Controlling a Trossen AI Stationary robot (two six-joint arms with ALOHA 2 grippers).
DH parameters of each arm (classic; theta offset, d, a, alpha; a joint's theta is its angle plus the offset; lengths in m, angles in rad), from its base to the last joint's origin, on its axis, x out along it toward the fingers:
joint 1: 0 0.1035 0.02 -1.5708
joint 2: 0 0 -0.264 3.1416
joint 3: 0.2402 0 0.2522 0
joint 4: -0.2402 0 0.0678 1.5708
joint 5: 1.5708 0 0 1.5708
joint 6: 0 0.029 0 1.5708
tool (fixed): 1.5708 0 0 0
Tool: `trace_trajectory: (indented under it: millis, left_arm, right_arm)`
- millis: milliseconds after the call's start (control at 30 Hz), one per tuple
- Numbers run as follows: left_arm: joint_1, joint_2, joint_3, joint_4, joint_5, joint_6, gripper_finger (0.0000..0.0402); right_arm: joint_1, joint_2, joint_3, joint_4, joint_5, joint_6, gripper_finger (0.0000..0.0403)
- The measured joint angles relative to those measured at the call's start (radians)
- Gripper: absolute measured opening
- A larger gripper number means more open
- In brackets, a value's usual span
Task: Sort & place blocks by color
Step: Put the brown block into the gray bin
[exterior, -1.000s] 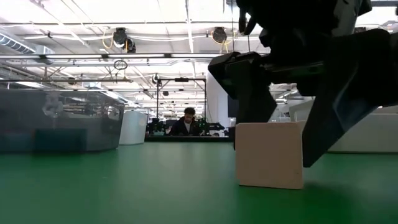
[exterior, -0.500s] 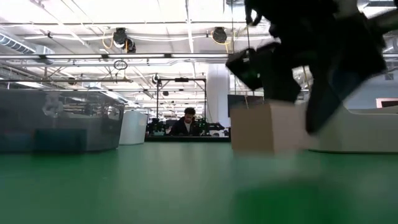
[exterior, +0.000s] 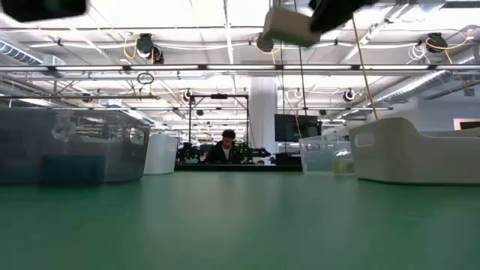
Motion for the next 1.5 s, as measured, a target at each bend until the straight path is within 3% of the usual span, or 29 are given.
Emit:
trace_trajectory:
  millis: [200, 433, 567, 667, 833, 1167, 1400, 1500]
  left_arm:
    - [0.096, 0.0, 0.0, 0.0, -0.001, 0.04, 0.0237]
    - [0.223, 0.0, 0.0, 0.004, -0.001, 0.04, 0.0237]
    - [0.289, 0.0, 0.0, 0.009, 0.0, 0.029, 0.0237]
    - [0.328, 0.0, 0.0, 0.011, 0.0, 0.029, 0.0237]
    - [0.365, 0.0, 0.0, 0.011, 0.001, 0.029, 0.0237]
    - [0.375, 0.0, 0.0, 0.01, 0.002, 0.029, 0.0237]
    - [0.375, 0.0, 0.0, 0.01, 0.002, 0.029, 0.0237]
    - [0.375, 0.0, 0.0, 0.01, 0.002, 0.029, 0.0237]
  right_arm:
    - [0.0, -0.151, -0.031, -0.073, 0.135, 0.299, 0.0116]
    - [0.008, -0.248, -0.134, -0.264, 0.296, 0.764, 0.0116]
    - [0.008, -0.265, -0.205, -0.443, 0.293, 1.003, 0.0117]
    - [0.007, -0.265, -0.274, -0.528, 0.208, 1.129, 0.0117]
    - [0.008, -0.265, -0.404, -0.499, 0.087, 1.176, 0.0118]
    - [0.008, -0.265, -0.496, -0.447, 0.061, 1.14, 0.012]
    - [0.008, -0.265, -0.496, -0.446, 0.053, 1.063, 0.0173]
    - [0.006, -0.265, -0.494, -0.446, -0.033, 1.02, 0.0197]
